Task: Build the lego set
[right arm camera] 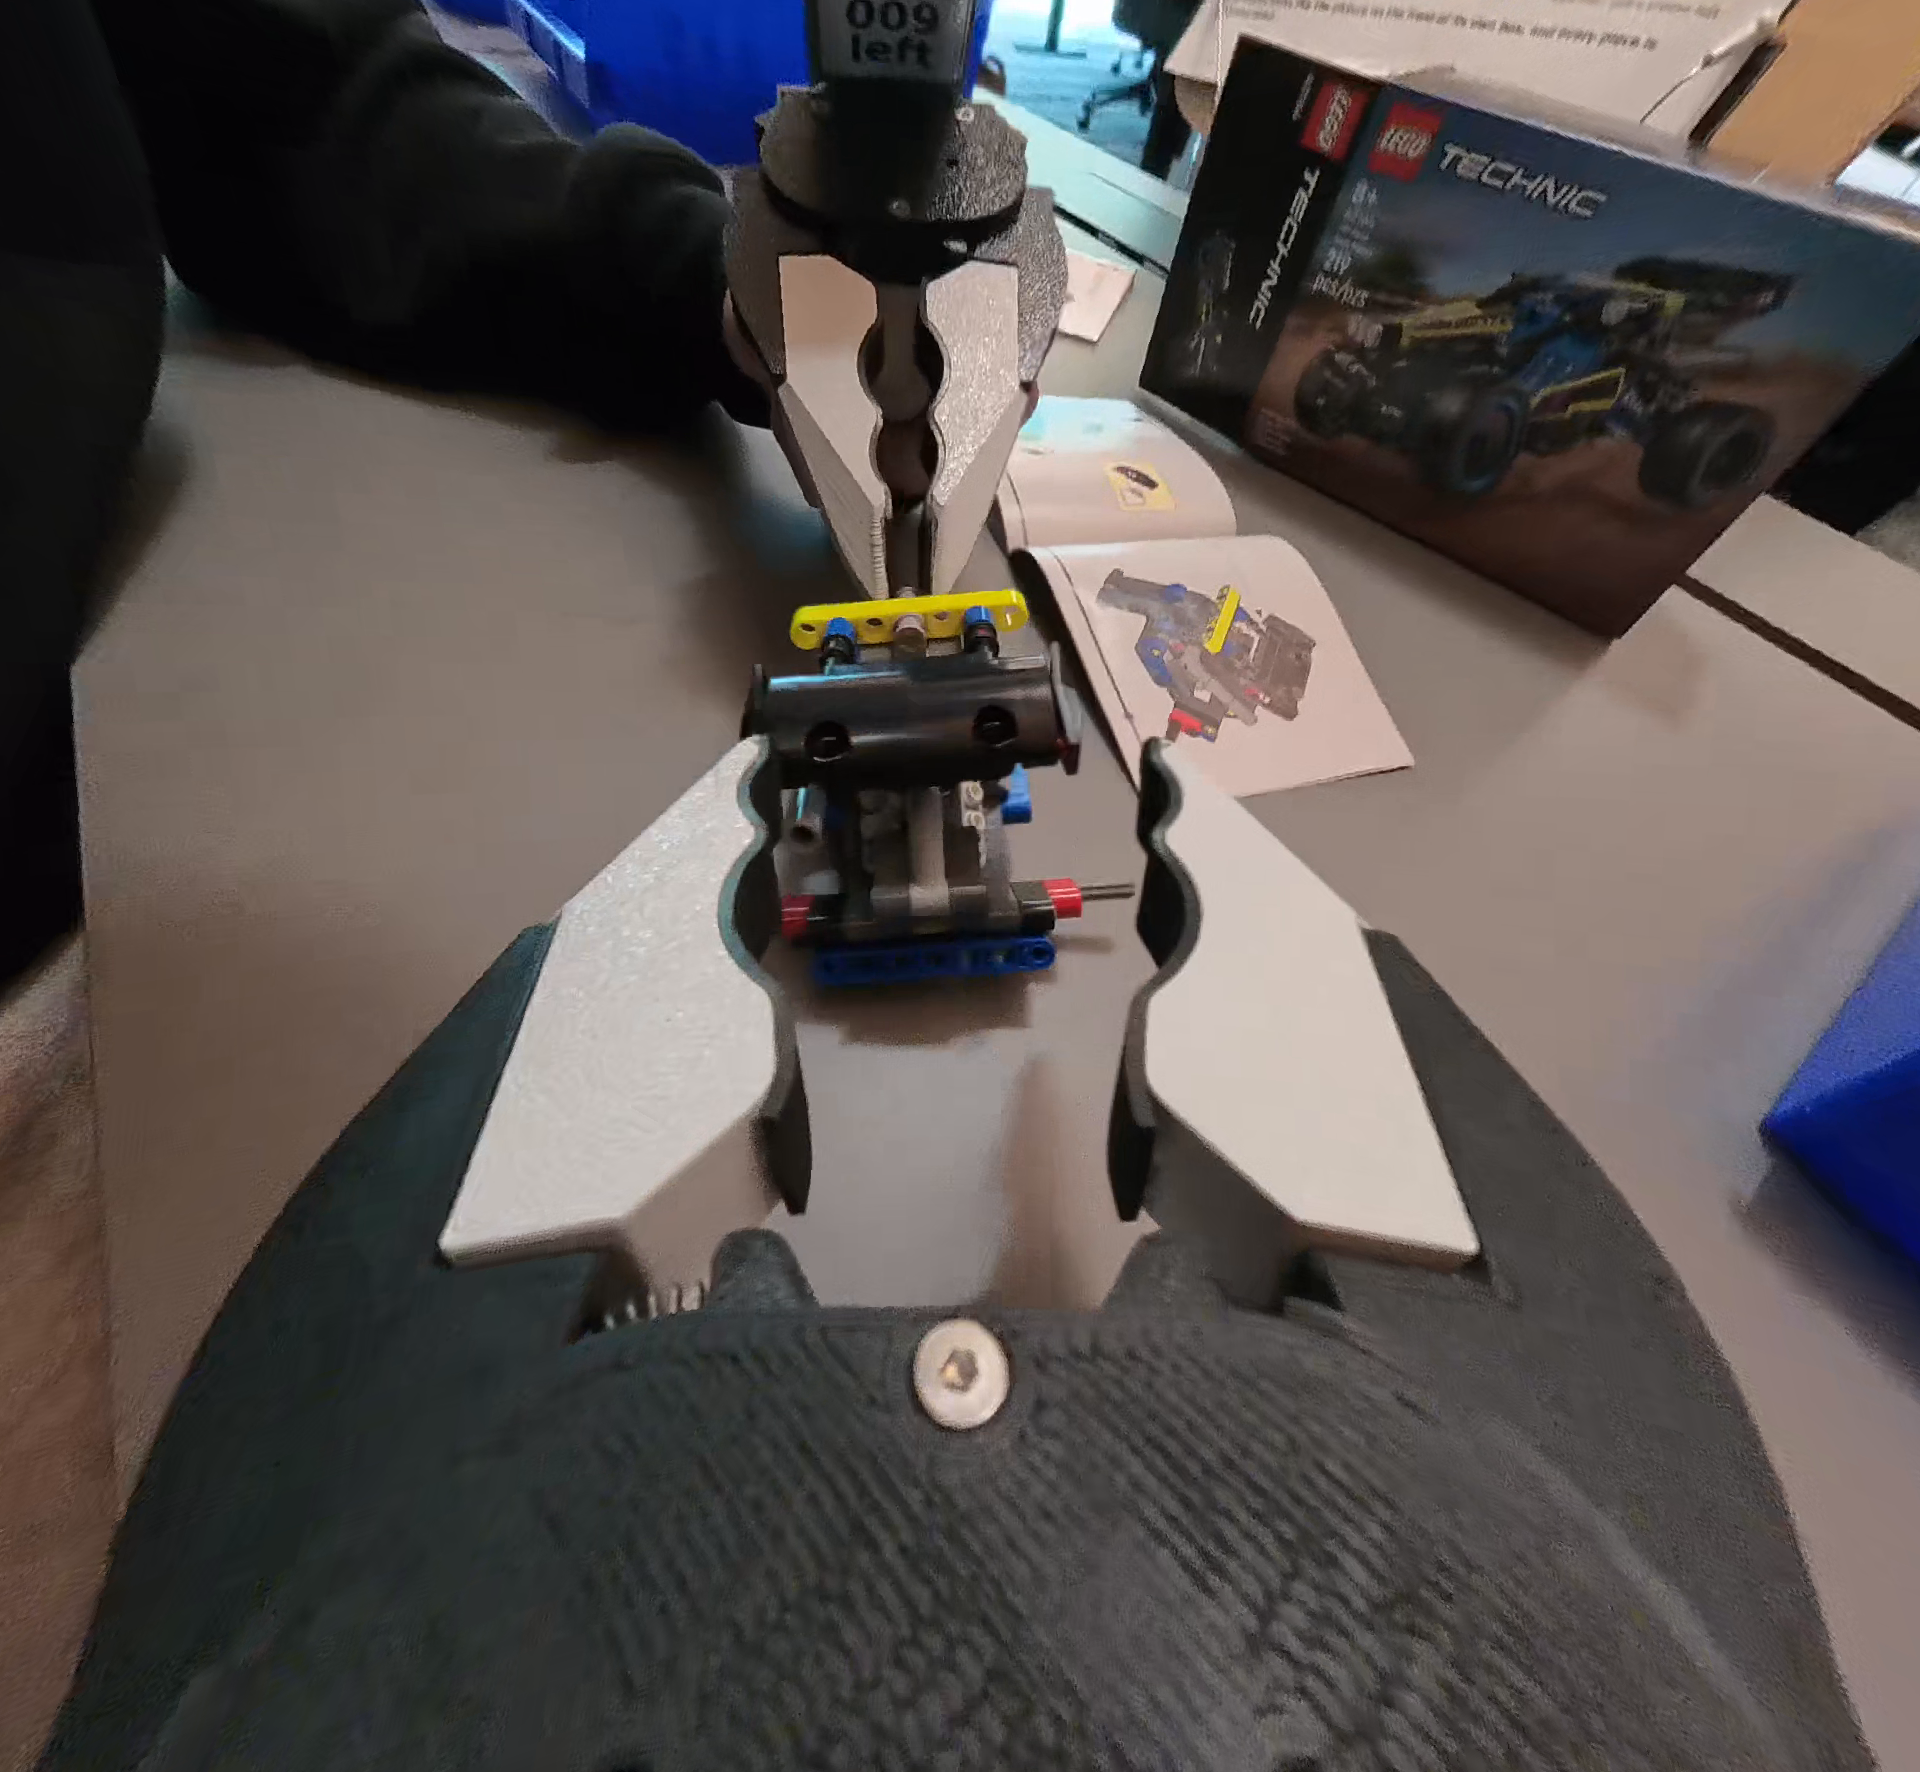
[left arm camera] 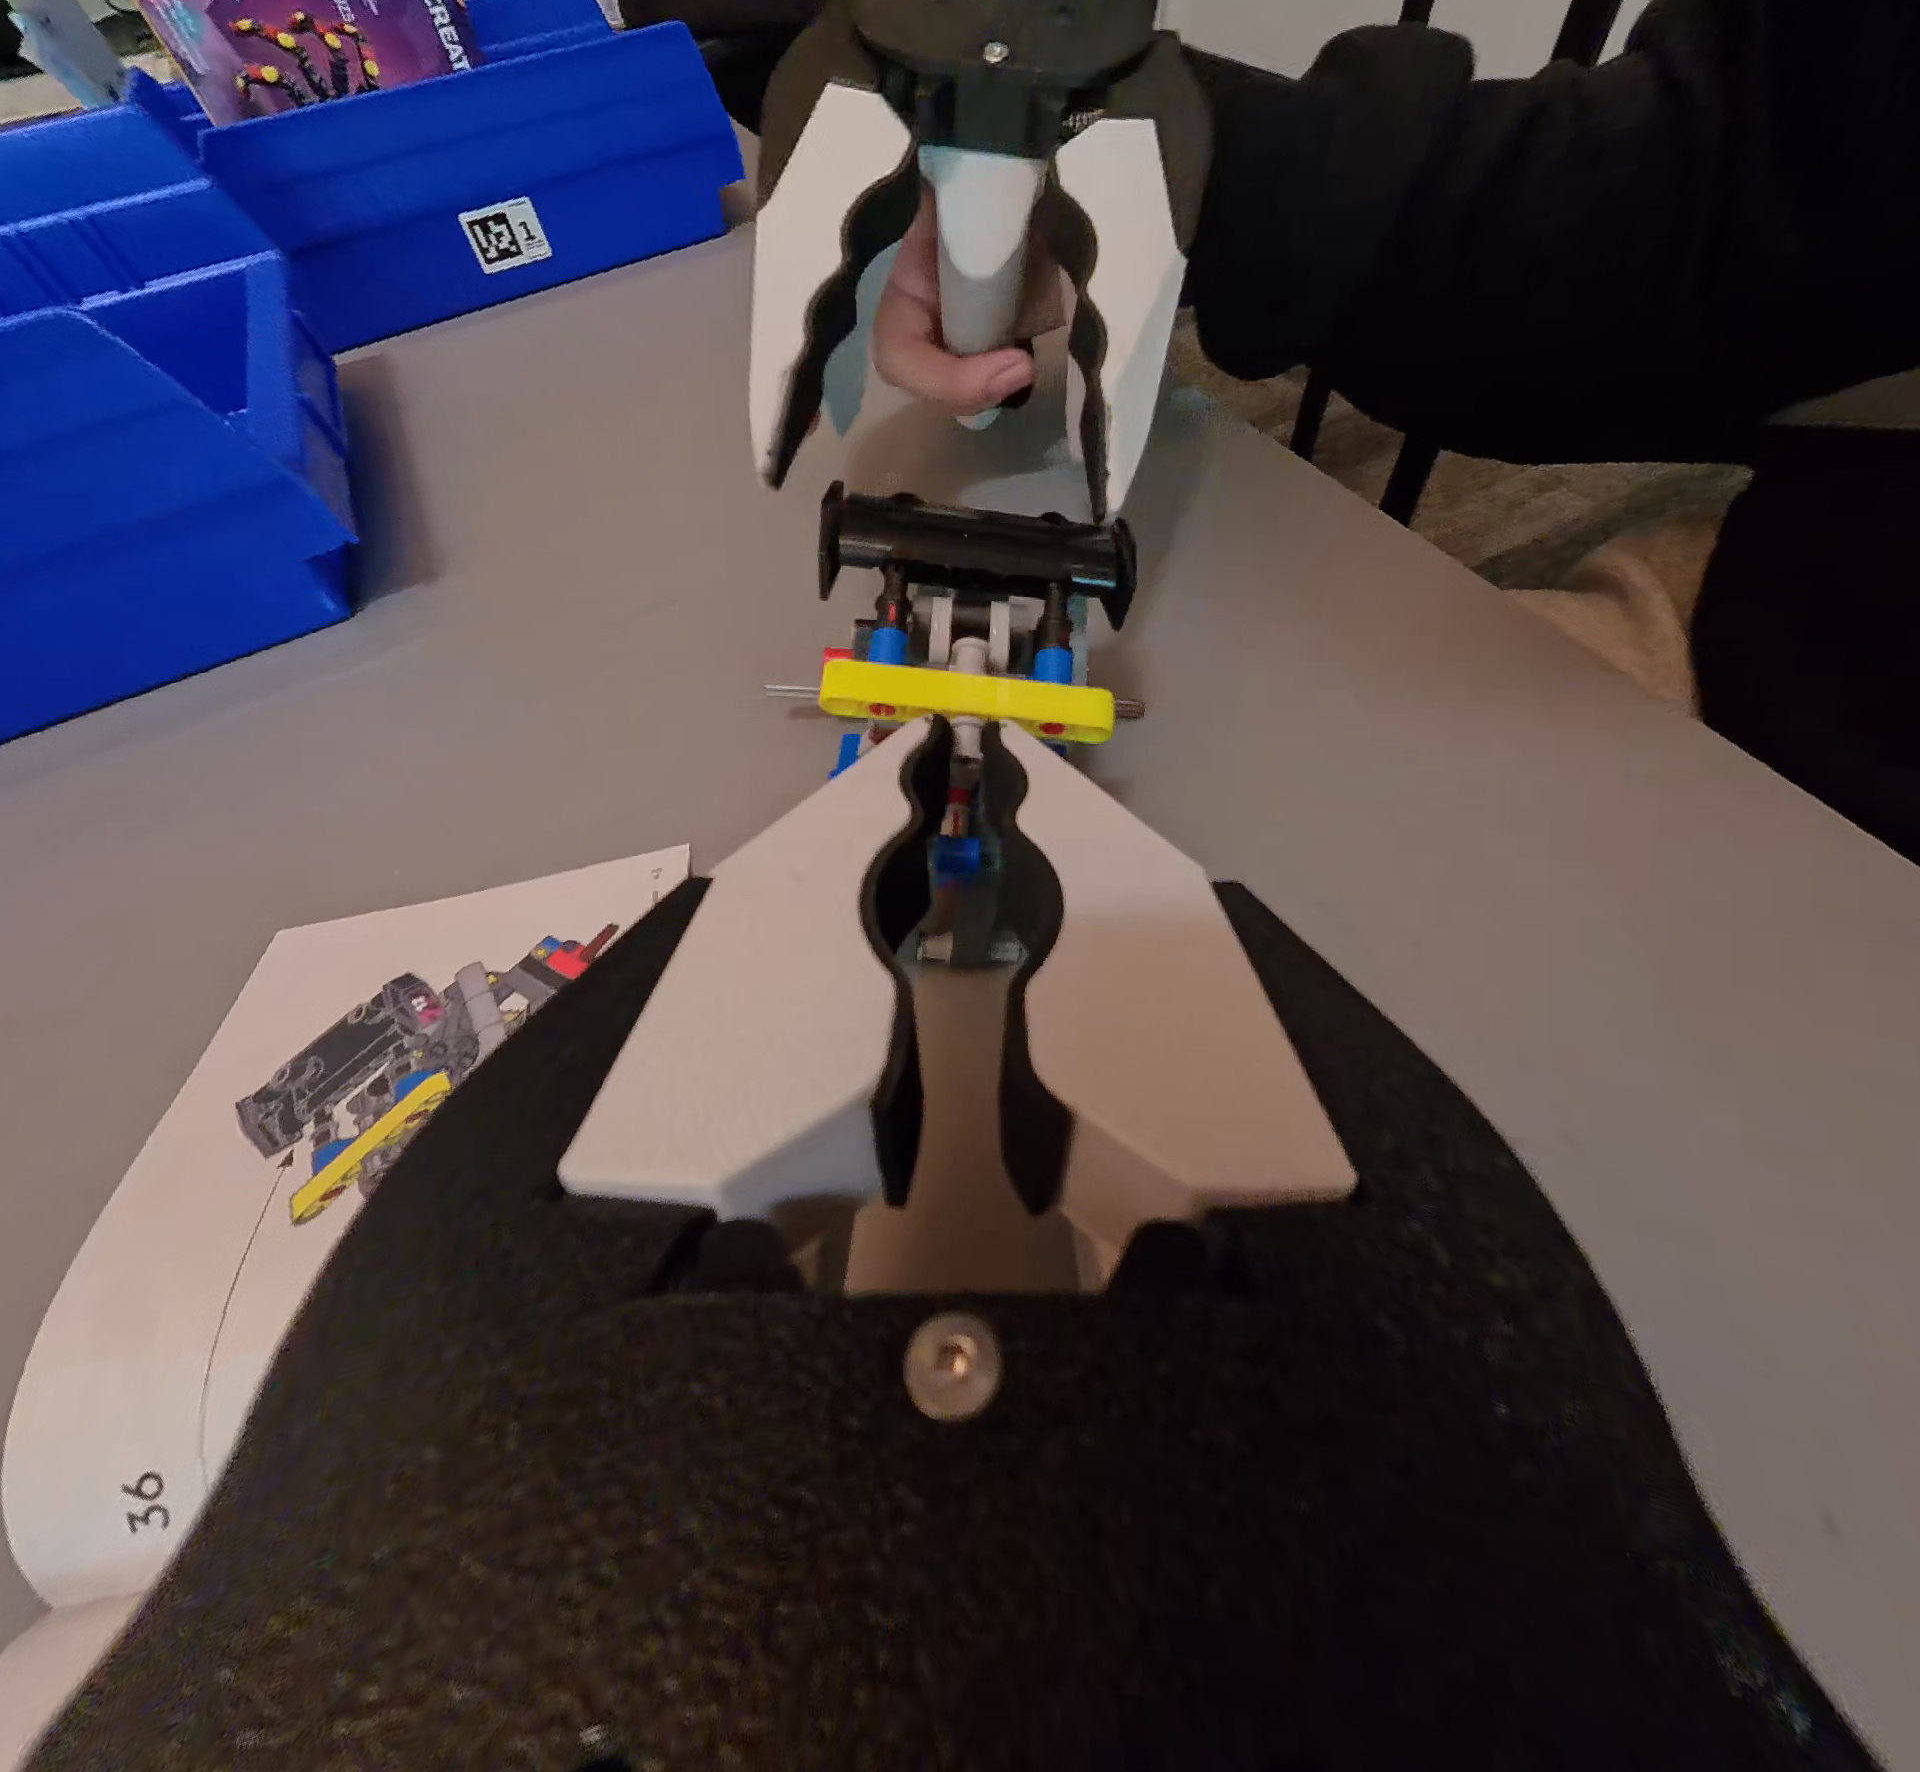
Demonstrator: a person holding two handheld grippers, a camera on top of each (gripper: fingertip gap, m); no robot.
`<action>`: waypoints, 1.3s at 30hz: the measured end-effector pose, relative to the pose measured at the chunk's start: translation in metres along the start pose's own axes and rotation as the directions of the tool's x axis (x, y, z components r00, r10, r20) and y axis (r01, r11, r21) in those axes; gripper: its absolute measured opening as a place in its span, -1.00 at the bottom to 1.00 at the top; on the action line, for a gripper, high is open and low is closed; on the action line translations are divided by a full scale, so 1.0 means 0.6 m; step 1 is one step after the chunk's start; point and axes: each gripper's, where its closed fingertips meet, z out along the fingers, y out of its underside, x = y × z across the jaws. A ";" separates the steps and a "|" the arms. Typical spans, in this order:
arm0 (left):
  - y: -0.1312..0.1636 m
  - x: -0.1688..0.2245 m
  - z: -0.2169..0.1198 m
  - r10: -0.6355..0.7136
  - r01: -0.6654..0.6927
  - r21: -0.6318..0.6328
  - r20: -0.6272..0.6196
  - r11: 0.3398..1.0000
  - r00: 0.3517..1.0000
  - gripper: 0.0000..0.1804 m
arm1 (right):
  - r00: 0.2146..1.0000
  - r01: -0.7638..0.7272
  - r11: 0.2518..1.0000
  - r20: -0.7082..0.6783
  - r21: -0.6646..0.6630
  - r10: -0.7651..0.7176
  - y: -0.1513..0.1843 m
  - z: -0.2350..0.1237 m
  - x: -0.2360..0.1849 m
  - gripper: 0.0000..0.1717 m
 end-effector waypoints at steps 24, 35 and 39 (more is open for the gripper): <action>0.001 0.000 -0.003 -0.006 0.006 0.000 -0.009 1.000 1.000 -0.97 | 0.991 0.126 0.946 0.085 -0.299 -0.105 0.067 0.092 -0.013 -0.03; 0.002 -0.005 -0.005 -0.012 0.012 0.001 0.010 1.000 1.000 -0.97 | 0.990 0.133 0.899 0.009 -0.418 -0.142 0.074 0.093 0.001 -0.04; 0.000 -0.003 -0.004 -0.008 0.008 0.007 0.005 1.000 1.000 -0.97 | 0.986 0.157 0.889 0.024 -0.430 -0.163 0.065 0.085 -0.004 -0.02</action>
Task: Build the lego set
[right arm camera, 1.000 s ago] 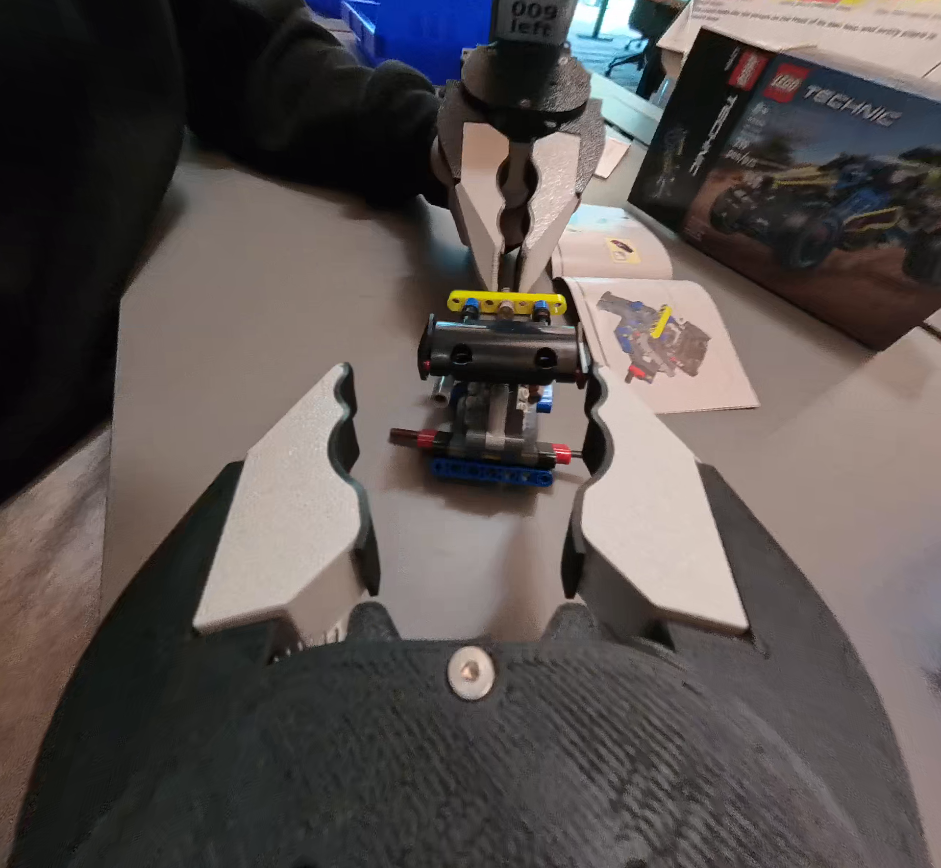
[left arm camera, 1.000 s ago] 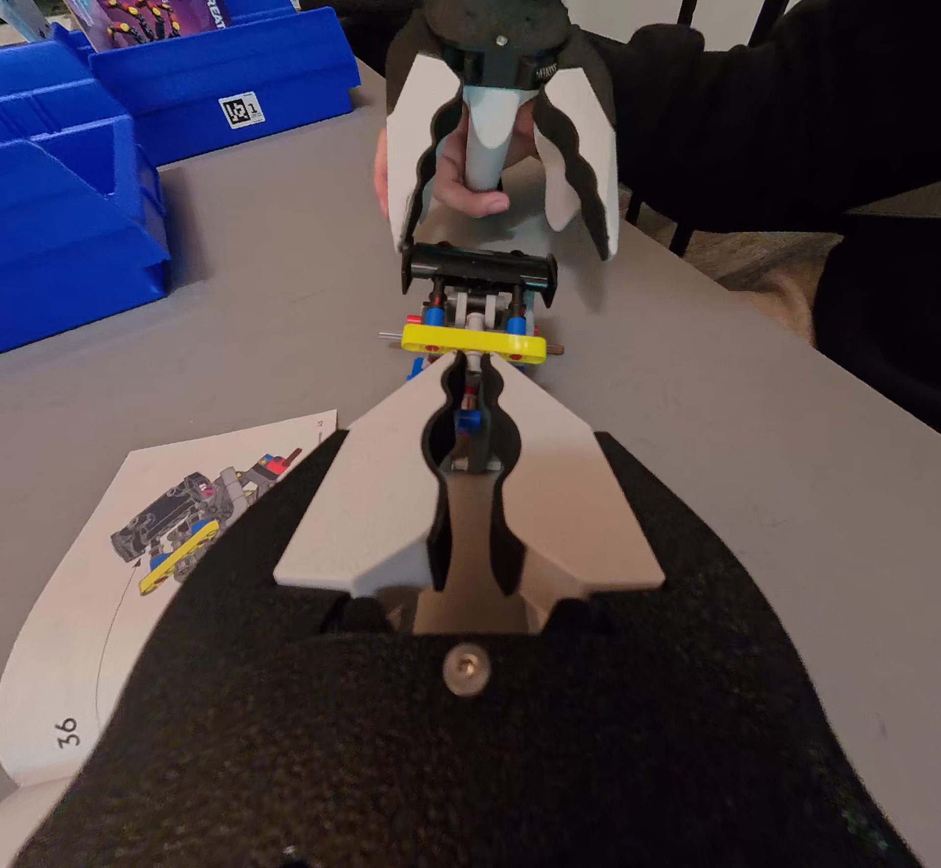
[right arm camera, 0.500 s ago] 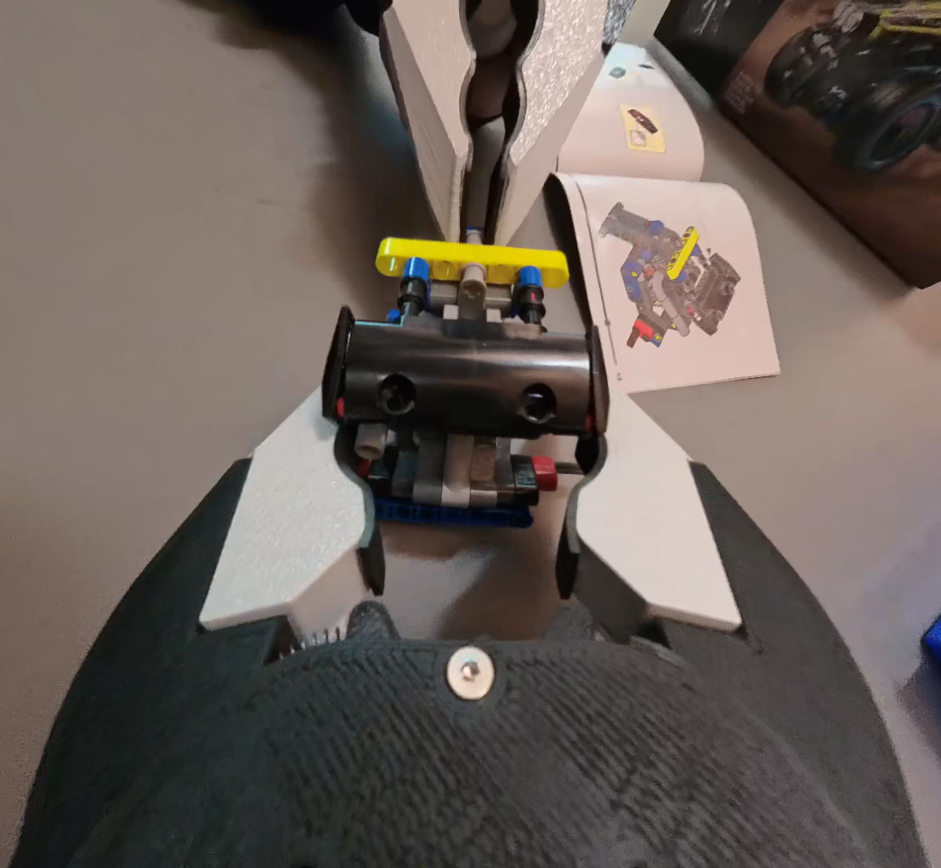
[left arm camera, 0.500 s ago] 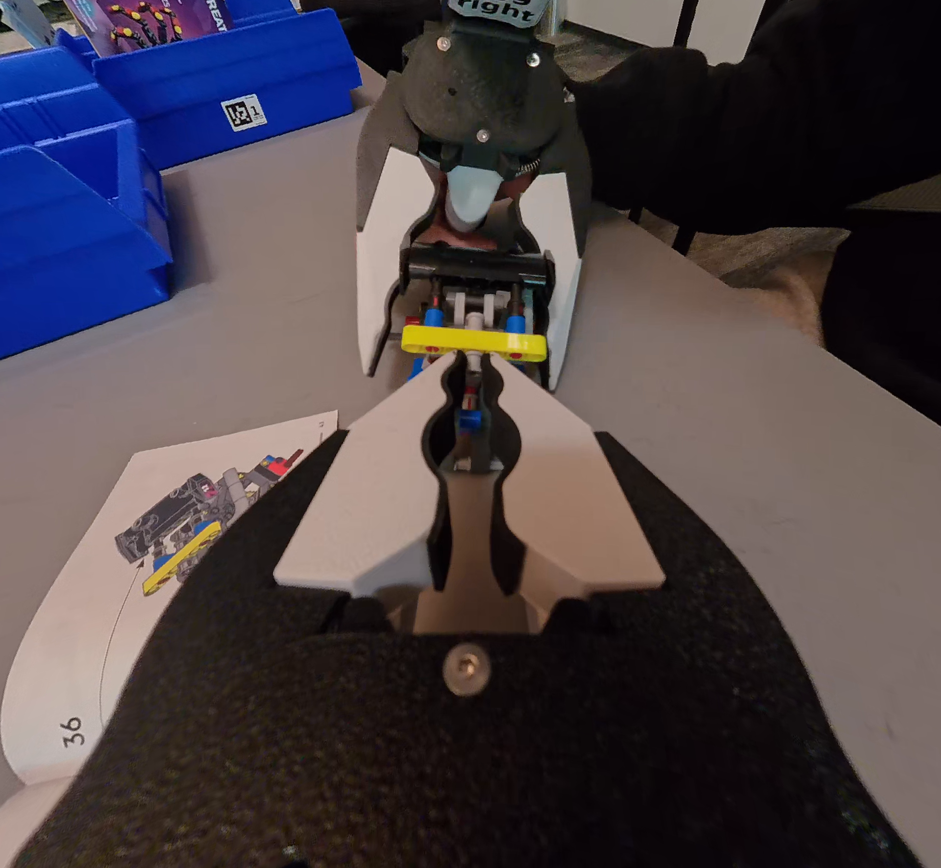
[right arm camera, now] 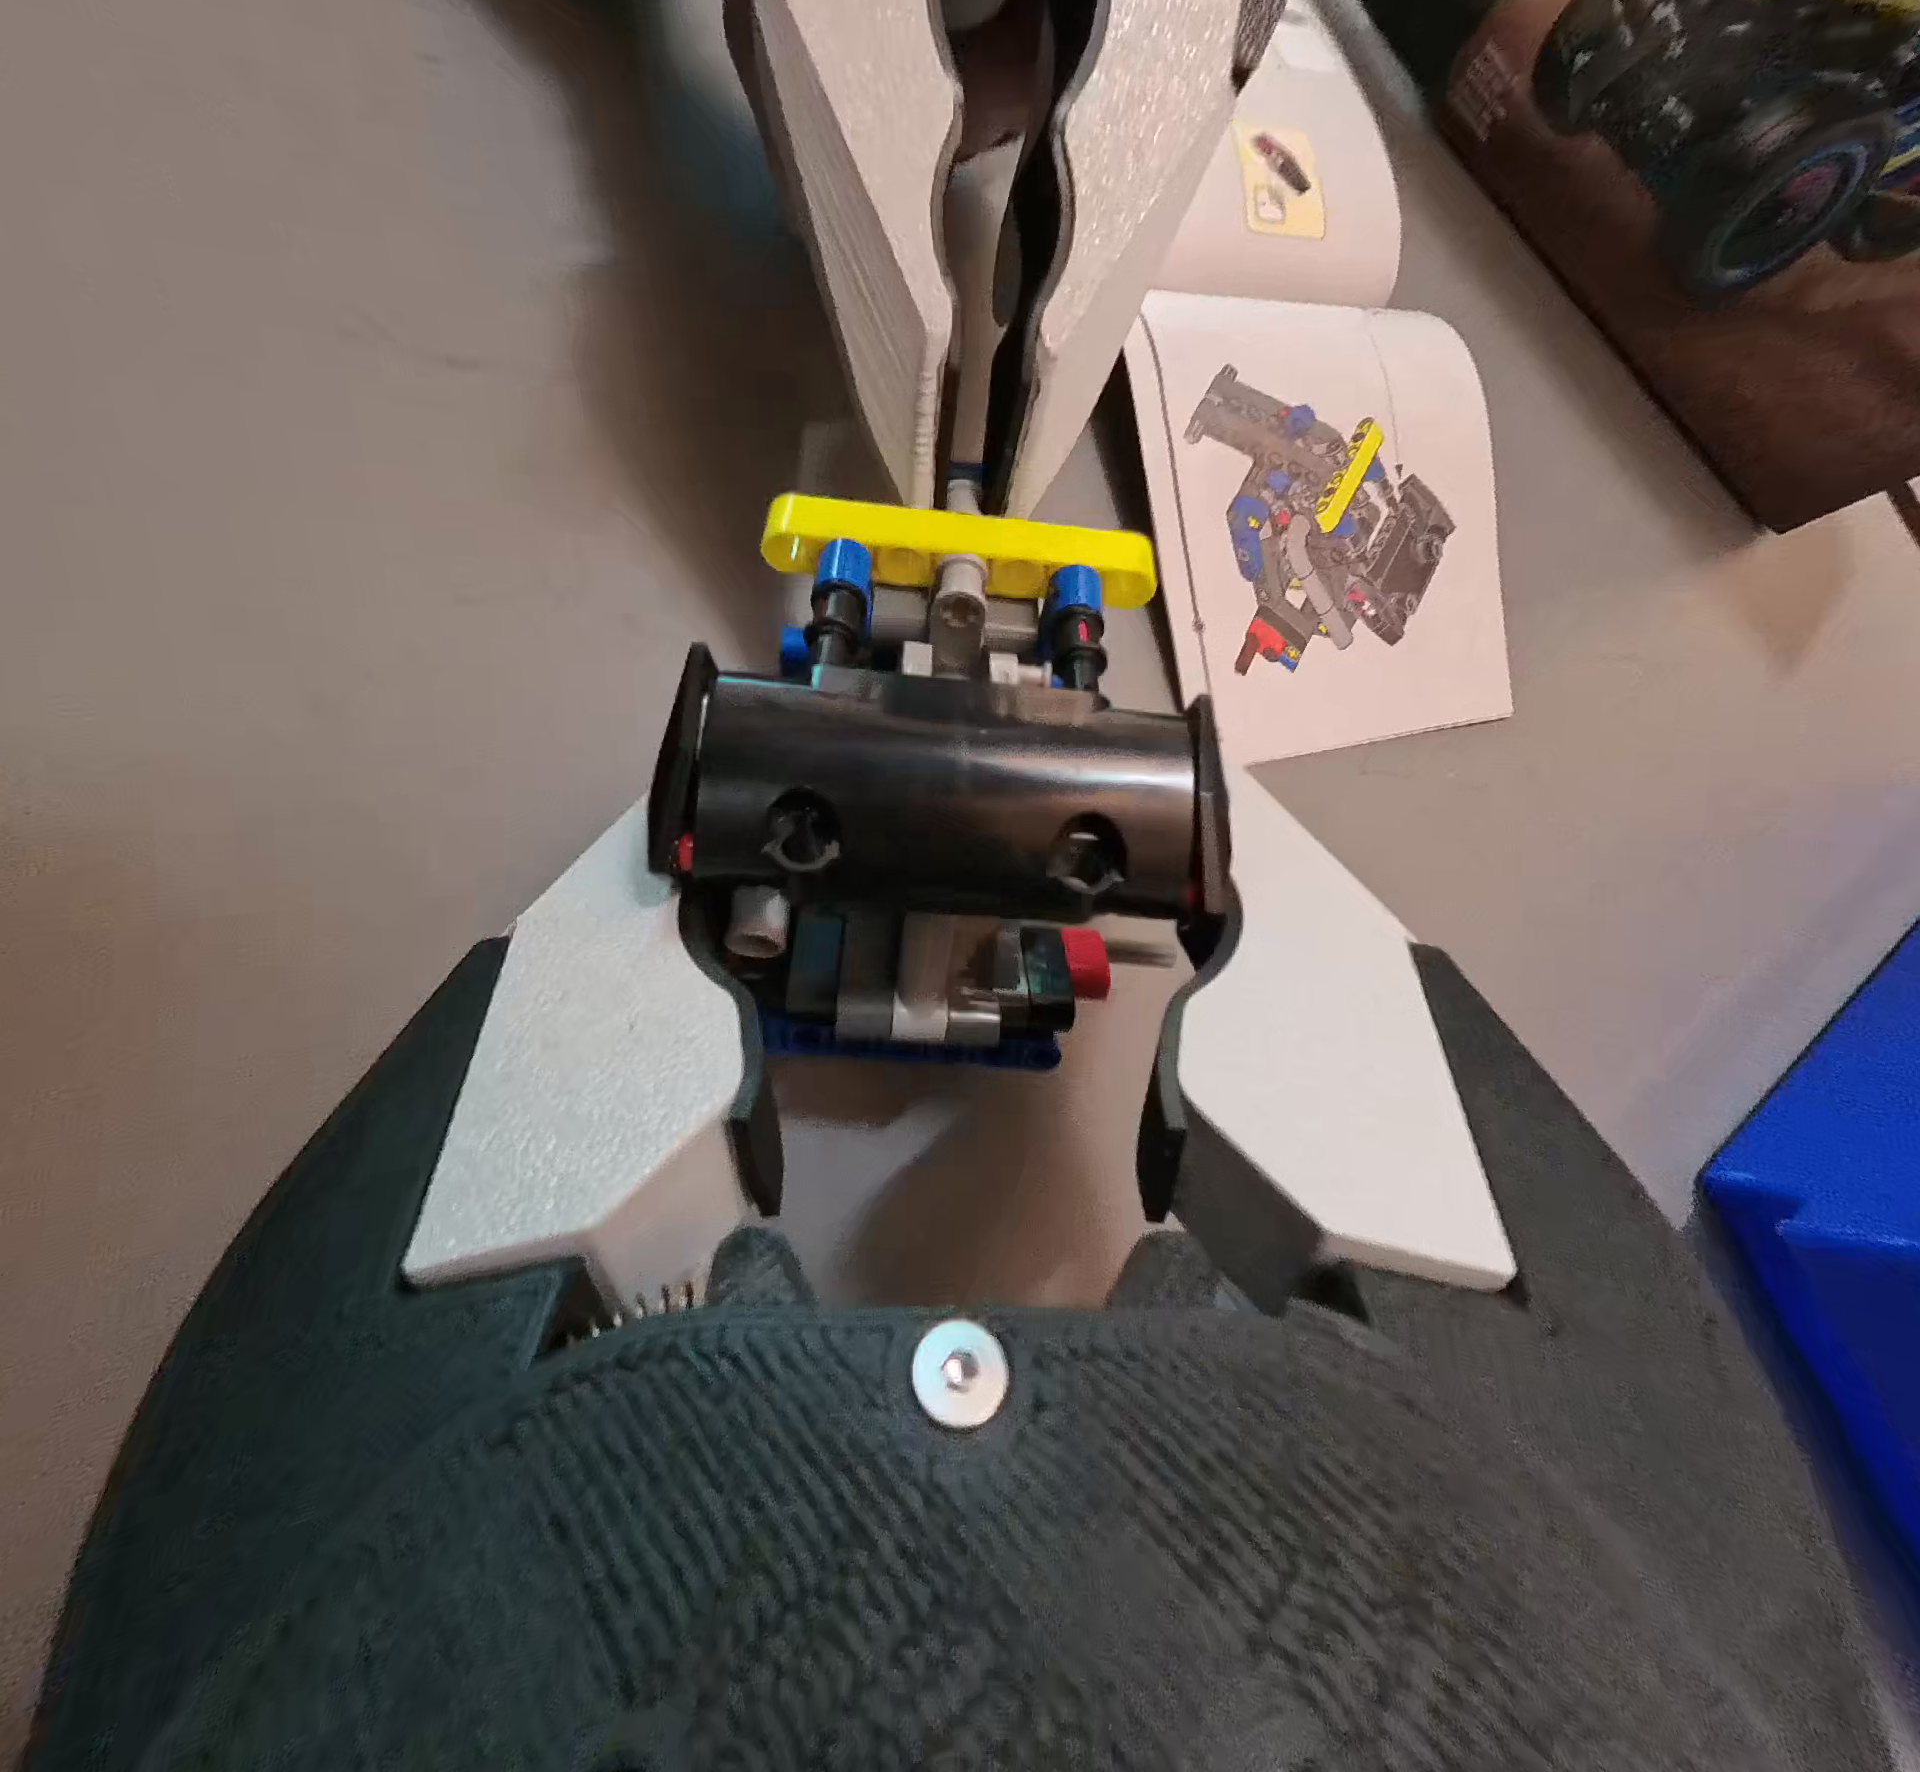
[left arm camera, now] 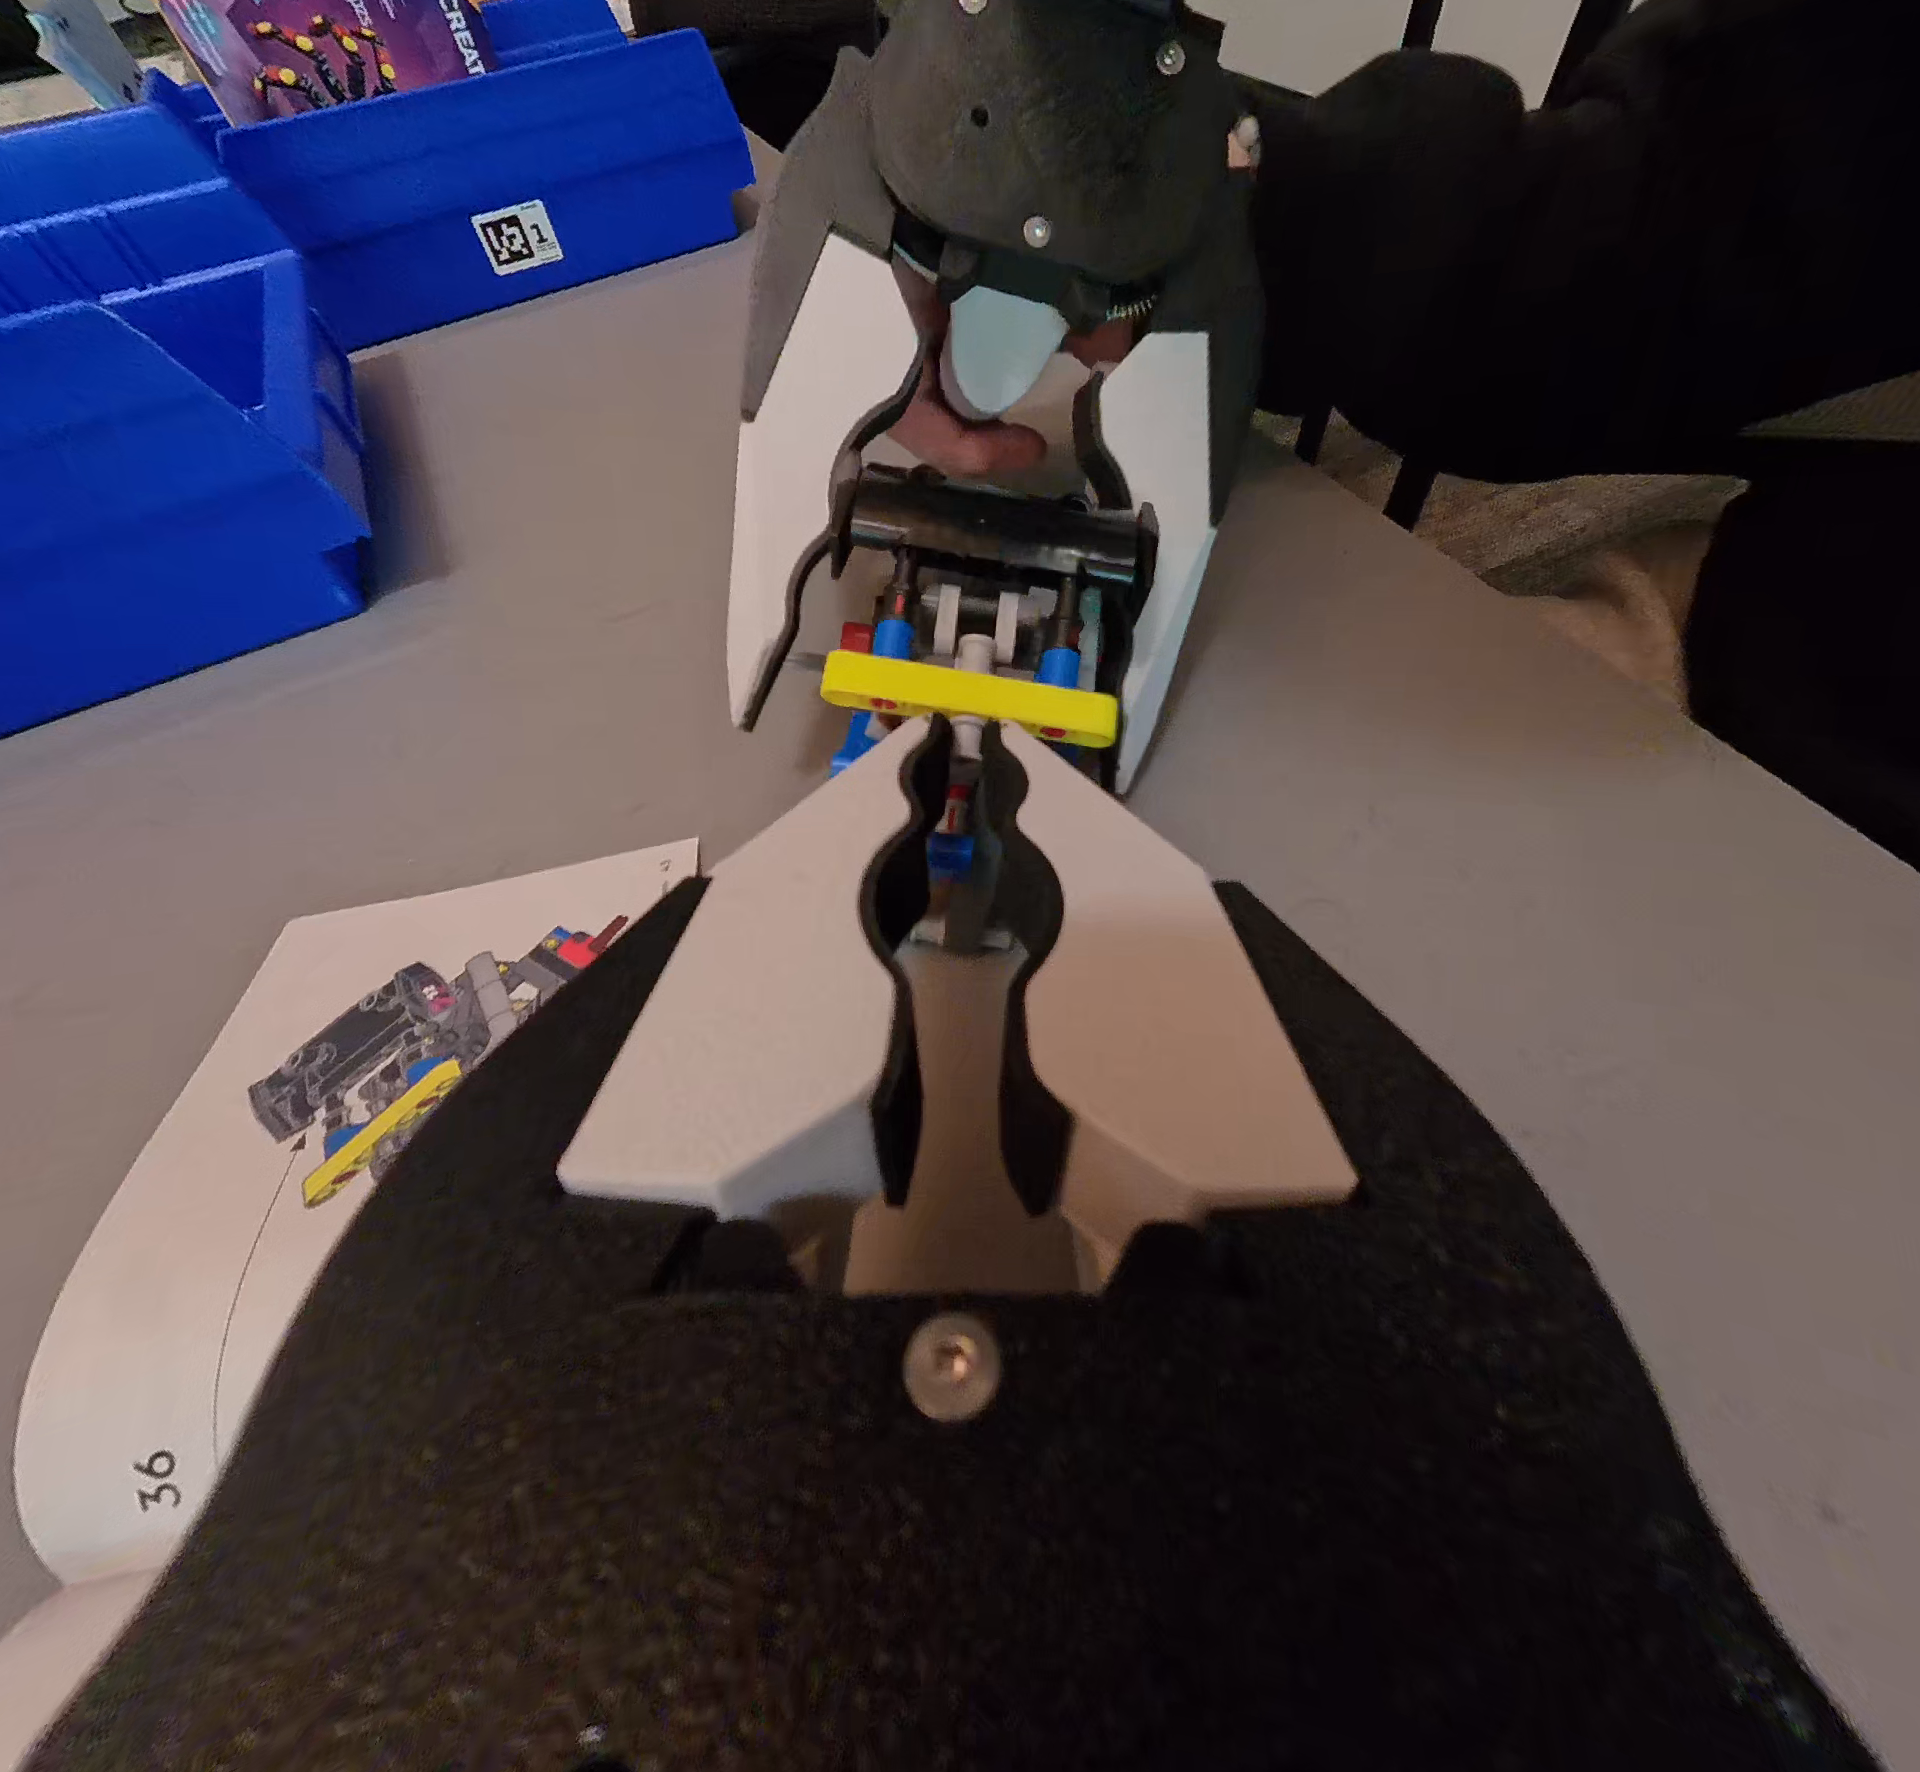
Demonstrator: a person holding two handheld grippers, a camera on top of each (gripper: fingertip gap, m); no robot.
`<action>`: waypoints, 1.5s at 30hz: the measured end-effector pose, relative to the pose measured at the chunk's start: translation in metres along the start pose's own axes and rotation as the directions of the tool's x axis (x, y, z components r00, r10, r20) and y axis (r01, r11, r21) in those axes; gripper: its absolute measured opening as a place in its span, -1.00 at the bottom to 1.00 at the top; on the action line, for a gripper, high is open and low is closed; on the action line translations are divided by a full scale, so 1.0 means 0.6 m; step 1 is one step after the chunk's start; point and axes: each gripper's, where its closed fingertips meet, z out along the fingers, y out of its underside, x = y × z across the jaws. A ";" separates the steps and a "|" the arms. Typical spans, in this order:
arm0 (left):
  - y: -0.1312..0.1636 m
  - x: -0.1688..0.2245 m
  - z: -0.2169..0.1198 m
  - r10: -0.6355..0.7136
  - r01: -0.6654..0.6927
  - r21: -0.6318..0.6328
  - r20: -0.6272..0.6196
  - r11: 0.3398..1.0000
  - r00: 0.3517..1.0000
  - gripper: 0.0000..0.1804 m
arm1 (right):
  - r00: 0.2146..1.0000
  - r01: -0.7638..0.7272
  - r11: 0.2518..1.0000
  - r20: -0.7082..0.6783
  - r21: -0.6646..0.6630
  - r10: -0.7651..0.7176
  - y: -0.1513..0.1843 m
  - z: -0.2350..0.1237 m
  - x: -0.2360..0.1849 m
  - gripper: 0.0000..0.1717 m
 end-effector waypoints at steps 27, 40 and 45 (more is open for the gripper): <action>-0.107 0.004 -0.041 -0.376 0.374 0.062 0.032 0.925 0.926 -0.97 | 0.897 -0.431 0.806 0.284 0.405 0.337 -0.095 -0.035 -0.013 -0.05; -0.117 0.006 -0.051 -0.395 0.392 0.050 0.051 0.918 0.917 -0.97 | 0.920 -0.391 0.809 0.205 0.439 0.333 -0.088 -0.049 -0.012 -0.15; -0.117 -0.004 -0.061 -0.408 0.405 0.059 0.084 0.913 0.909 -0.98 | 0.949 -0.314 0.845 0.122 0.432 0.290 -0.075 -0.055 -0.008 -0.27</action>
